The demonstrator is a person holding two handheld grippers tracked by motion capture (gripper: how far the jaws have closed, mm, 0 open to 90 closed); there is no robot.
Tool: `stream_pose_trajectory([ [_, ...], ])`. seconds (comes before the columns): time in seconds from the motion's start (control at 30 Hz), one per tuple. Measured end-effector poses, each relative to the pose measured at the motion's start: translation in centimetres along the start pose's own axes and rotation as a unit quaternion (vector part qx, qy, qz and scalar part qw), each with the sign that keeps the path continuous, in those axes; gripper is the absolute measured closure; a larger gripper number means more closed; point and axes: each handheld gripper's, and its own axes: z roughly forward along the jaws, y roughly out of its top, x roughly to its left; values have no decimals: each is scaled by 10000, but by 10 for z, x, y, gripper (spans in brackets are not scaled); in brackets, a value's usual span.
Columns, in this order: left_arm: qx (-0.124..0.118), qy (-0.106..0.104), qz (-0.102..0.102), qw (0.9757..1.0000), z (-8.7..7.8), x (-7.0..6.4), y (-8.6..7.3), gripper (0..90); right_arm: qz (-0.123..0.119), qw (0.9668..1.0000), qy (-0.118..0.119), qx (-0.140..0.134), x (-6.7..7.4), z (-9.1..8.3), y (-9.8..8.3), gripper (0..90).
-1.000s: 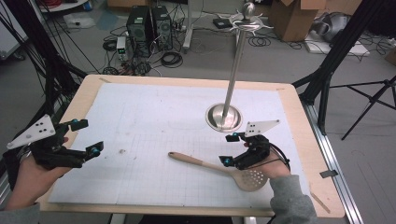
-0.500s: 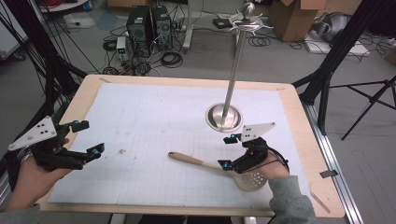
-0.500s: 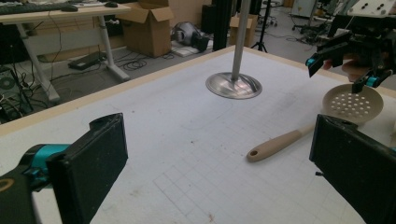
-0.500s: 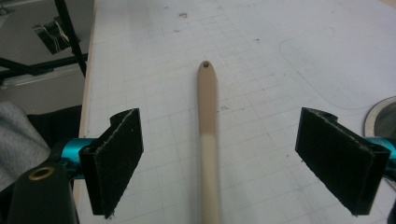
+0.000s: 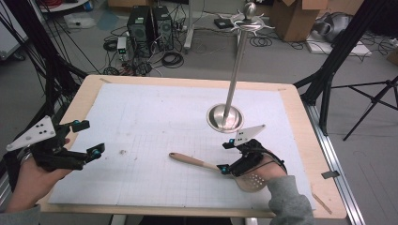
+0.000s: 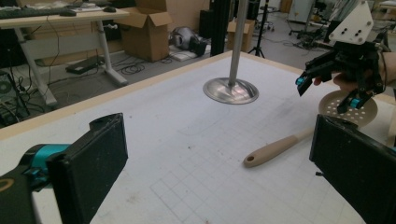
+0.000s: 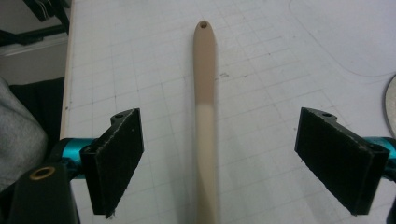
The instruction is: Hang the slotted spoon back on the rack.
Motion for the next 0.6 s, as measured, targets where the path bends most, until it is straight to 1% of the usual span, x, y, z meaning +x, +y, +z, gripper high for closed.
stream_pose_trajectory([
  [0.1,-10,-3,3,10000,0,0,1,47,-8,10000,10,90,0,4,-1,143],
  [0.13,-42,-3,-9,10000,0,0,1,47,50,9999,34,102,1,6,-1,143],
  [0.2,-53,-17,-30,10000,0,0,2,47,24,9999,61,138,0,9,-2,143],
  [0.27,-67,-31,-27,10000,1,-1,2,47,46,9996,115,256,0,14,-3,144],
  [0.43,-16,-47,-8,10000,2,0,1,47,57,9989,76,452,1,18,-4,151],
  [0.6,-11,-46,-11,10000,2,0,1,47,6,9980,134,626,2,20,-5,195],
])
